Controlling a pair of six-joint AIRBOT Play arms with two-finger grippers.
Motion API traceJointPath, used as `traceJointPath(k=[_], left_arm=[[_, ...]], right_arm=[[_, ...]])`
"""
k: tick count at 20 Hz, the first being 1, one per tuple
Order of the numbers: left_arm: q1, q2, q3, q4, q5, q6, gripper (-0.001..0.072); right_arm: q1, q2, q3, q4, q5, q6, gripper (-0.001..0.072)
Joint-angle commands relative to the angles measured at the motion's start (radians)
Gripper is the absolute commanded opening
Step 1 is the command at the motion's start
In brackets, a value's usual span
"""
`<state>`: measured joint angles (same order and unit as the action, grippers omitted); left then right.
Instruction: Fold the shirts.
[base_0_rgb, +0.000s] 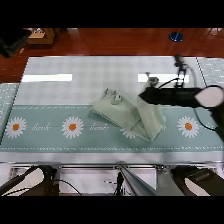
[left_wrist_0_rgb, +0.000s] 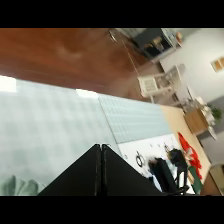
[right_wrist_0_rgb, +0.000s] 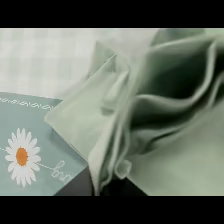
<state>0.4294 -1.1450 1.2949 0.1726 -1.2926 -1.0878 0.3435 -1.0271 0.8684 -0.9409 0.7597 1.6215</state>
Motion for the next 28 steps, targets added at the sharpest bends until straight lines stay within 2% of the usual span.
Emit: traceJointPath(k=[1, 3, 4, 5, 6, 8, 11, 14, 15, 16, 17, 18, 20, 22, 23, 25, 28], left_arm=[[0.085, 0.053, 0.000, 0.004, -0.029, -0.008, 0.0026], [0.058, 0.055, 0.000, 0.005, -0.029, -0.008, 0.0026], [0.043, 0.053, 0.000, 0.009, -0.029, -0.005, 0.0027], [0.032, 0.050, 0.000, 0.024, -0.029, -0.005, 0.0027], [0.023, 0.049, 0.000, 0.053, -0.028, -0.005, 0.0026], [0.021, 0.047, 0.000, 0.111, -0.028, -0.005, 0.0027], [0.021, 0.047, 0.000, 0.173, -0.026, -0.005, 0.0028], [0.026, 0.047, 0.000, 0.208, -0.026, -0.005, 0.0033], [0.026, 0.047, 0.000, 0.229, -0.026, -0.005, 0.0081], [0.025, 0.047, 0.000, 0.256, -0.026, -0.005, 0.0174], [0.025, 0.047, 0.000, 0.277, -0.026, -0.005, 0.0298], [0.025, 0.047, 0.000, 0.293, -0.026, -0.005, 0.0397], [0.025, 0.047, 0.000, 0.296, -0.026, -0.005, 0.0409], [0.025, 0.047, 0.000, 0.296, -0.027, -0.005, 0.0409], [0.025, 0.047, 0.000, 0.296, -0.029, -0.006, 0.0409], [0.025, 0.047, 0.000, 0.297, -0.029, -0.006, 0.0409], [0.025, 0.047, 0.000, 0.297, -0.029, -0.006, 0.0409]], right_arm=[[0.180, -0.207, 0.000, 0.150, -0.270, 0.019, 0.0026], [0.266, -0.301, 0.000, 0.259, -0.413, 0.016, 0.0033], [0.303, -0.337, 0.000, 0.302, -0.482, 0.016, 0.0195], [0.326, -0.356, 0.005, 0.320, -0.502, 0.010, 0.0397], [0.340, -0.361, 0.011, 0.318, -0.490, -0.009, 0.0543], [0.317, -0.332, 0.013, 0.268, -0.383, -0.085, 0.0544], [0.164, -0.223, 0.012, 0.093, -0.123, -0.064, 0.0544], [-0.112, -0.034, 0.012, -0.105, 0.117, -0.050, 0.0543], [-0.217, 0.024, 0.012, -0.179, 0.206, -0.050, 0.0544], [-0.334, 0.074, 0.012, -0.274, 0.319, -0.051, 0.0543], [-0.440, 0.104, 0.011, -0.365, 0.425, -0.068, 0.0543], [-0.553, 0.127, -0.005, -0.425, 0.511, -0.120, 0.0543], [-0.771, 0.154, -0.089, -0.393, 0.592, -0.222, 0.0544], [-0.929, 0.171, -0.231, -0.238, 0.569, -0.256, 0.0576], [-0.962, 0.172, -0.305, -0.130, 0.543, -0.279, 0.0604], [-0.969, 0.172, -0.444, 0.067, 0.504, -0.364, 0.0604], [-0.969, 0.172, -0.587, 0.228, 0.404, -0.415, 0.0604]])
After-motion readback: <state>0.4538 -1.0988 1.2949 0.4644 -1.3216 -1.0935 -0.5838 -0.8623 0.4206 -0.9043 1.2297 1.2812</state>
